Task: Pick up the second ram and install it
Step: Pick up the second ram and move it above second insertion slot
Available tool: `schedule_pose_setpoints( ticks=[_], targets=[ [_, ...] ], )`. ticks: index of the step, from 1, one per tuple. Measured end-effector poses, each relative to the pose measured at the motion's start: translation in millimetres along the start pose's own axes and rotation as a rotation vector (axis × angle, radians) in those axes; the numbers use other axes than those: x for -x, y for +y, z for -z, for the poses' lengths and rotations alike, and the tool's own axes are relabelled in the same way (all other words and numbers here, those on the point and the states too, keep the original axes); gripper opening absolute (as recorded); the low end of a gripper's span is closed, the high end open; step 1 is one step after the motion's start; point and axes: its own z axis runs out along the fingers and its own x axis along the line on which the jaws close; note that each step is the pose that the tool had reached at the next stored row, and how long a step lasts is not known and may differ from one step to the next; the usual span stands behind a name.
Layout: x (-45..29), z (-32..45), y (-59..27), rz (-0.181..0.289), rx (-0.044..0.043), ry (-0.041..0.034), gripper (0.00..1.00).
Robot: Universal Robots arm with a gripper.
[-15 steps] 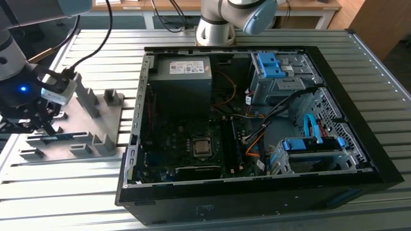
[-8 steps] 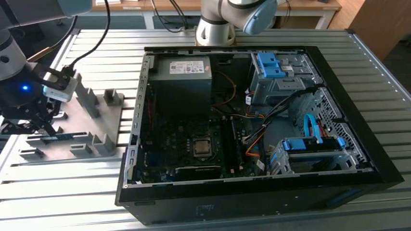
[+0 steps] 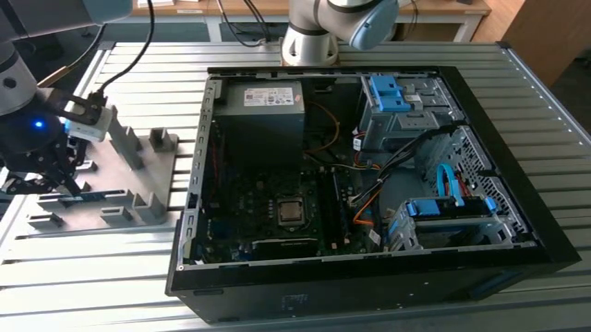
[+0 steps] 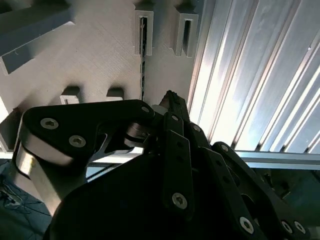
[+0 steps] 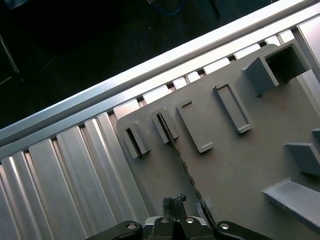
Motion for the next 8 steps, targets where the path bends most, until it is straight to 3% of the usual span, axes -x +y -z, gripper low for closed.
schedule_pose_setpoints(
  ticks=[8],
  targets=[
    [0.0,0.0,0.0,0.09,-0.0071,0.0049,0.1]
  ],
)
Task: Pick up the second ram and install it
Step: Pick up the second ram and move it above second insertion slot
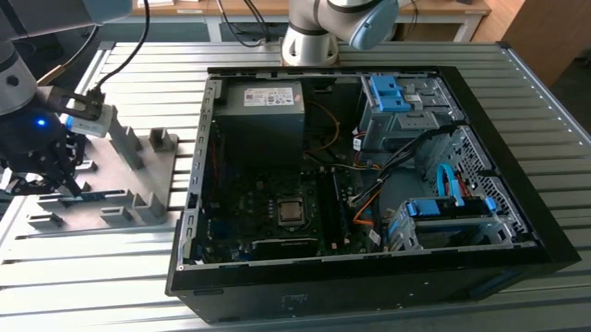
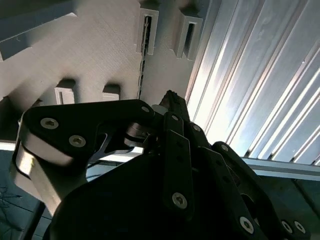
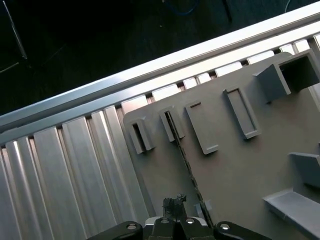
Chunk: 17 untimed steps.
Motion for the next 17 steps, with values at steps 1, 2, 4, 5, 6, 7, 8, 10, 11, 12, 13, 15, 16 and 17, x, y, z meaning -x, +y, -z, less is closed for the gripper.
schedule_pose_setpoints(
  ticks=[1,2,4,5,6,7,8,10,11,12,13,15,16,17],
  targets=[
    [0.0,0.0,0.0,0.011,-0.0009,0.0006,0.1],
    [0.0,0.0,0.0,0.022,-0.0017,0.0012,0.1],
    [0.0,0.0,0.0,0.045,-0.0036,0.0024,0.1],
    [0.0,0.0,0.0,0.057,-0.0045,0.0031,0.1],
    [0.0,0.0,0.0,0.068,-0.0054,0.0037,0.1],
    [0.0,0.0,0.0,0.08,-0.0063,0.0043,0.1],
    [0.0,0.0,0.0,0.091,-0.0072,0.0049,0.1],
    [0.0,0.0,0.0,0.113,-0.009,0.0061,0.1],
    [0.0,0.0,0.0,0.126,-0.0099,0.0067,0.1],
    [0.0,0.0,0.0,0.137,-0.0108,0.0073,0.1],
    [0.0,0.0,0.0,0.15,-0.0118,0.0078,0.1],
    [0.0,-0.1,0.0,0.178,-0.014,0.009,0.1],
    [0.1,-0.1,0.0,0.194,-0.0152,0.0097,0.1],
    [0.1,-0.1,0.0,0.21,-0.0165,0.0105,0.1]
  ],
)
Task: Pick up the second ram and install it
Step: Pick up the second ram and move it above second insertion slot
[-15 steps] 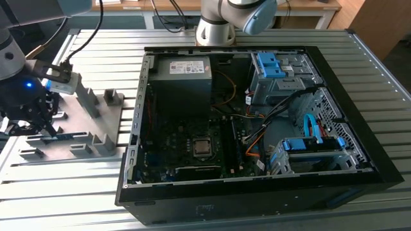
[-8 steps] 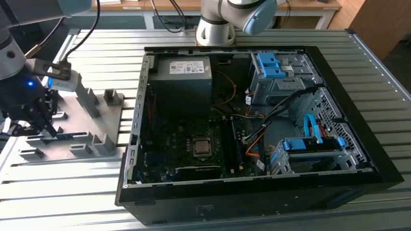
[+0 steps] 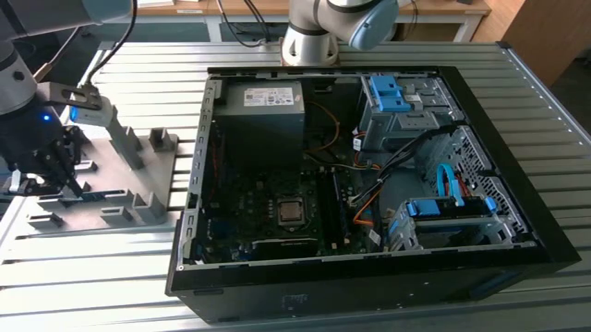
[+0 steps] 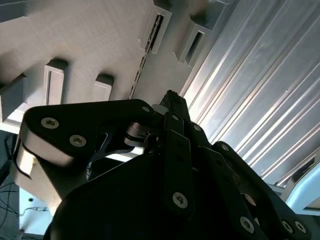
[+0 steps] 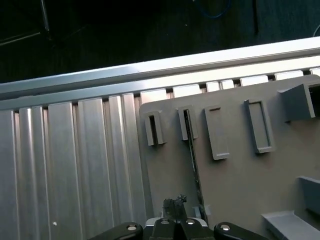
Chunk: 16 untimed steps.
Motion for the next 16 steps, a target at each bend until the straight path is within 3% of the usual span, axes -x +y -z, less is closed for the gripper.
schedule_pose_setpoints(
  ticks=[3,4,5,10,11,13,16],
  targets=[
    [0.0,0.0,0.0,0.048,-0.0035,0.0016,0.1],
    [-0.1,0.1,0.1,0.055,-0.0035,-0.0011,0.1],
    [0.0,0.1,0.1,0.058,-0.0028,-0.0137,0.1],
    [0.0,-0.1,0.0,0.068,0.0043,-0.1043,0.1],
    [0.0,-0.1,0.0,0.075,0.0052,-0.1168,0.1],
    [0.1,-0.3,0.0,0.105,0.0048,-0.1183,0.1],
    [0.0,-0.6,0.0,0.147,0.004,-0.1115,0.1]
  ],
)
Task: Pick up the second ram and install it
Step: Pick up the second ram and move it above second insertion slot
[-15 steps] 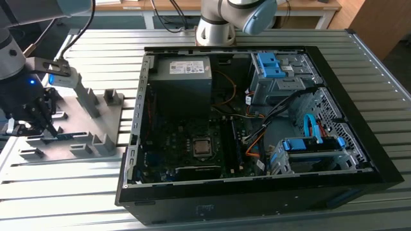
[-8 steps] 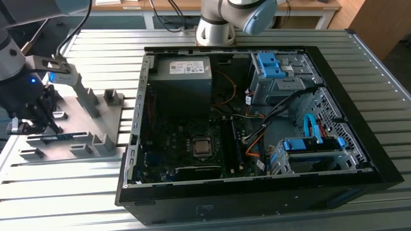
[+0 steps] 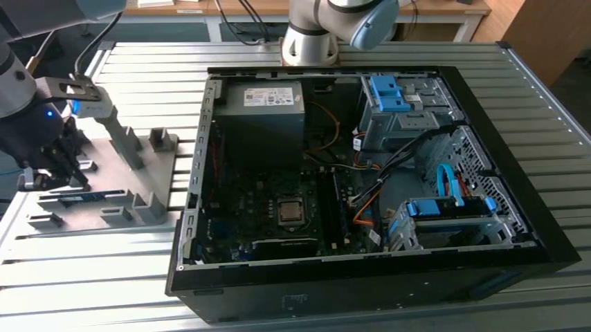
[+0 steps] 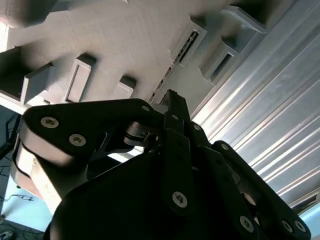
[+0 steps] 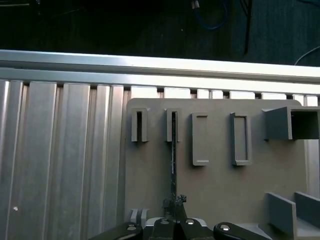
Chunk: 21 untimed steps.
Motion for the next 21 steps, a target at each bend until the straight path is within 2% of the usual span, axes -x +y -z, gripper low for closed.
schedule_pose_setpoints(
  ticks=[2,10,11,12,13,14,16,17,18,21],
  targets=[
    [0.0,0.0,0.0,0.003,0.0001,0.0034,0.1],
    [0.1,0.1,0.0,0.003,0.0004,0.0066,0.11],
    [0.1,0.0,0.0,0.003,0.0004,0.007,0.16],
    [0.1,0.1,0.0,0.003,0.0004,0.0074,0.16],
    [0.1,0.0,0.0,0.003,0.0004,0.0078,0.23],
    [0.1,0.0,0.0,0.003,0.0004,0.0081,0.23],
    [0.1,0.1,0.0,0.003,0.0004,0.0089,0.35],
    [0.1,0.1,0.0,0.003,0.0005,0.0093,0.35],
    [0.1,0.1,0.0,0.003,0.0005,0.0097,0.41],
    [0.1,0.0,0.0,0.003,0.0005,0.0108,0.41]
  ],
)
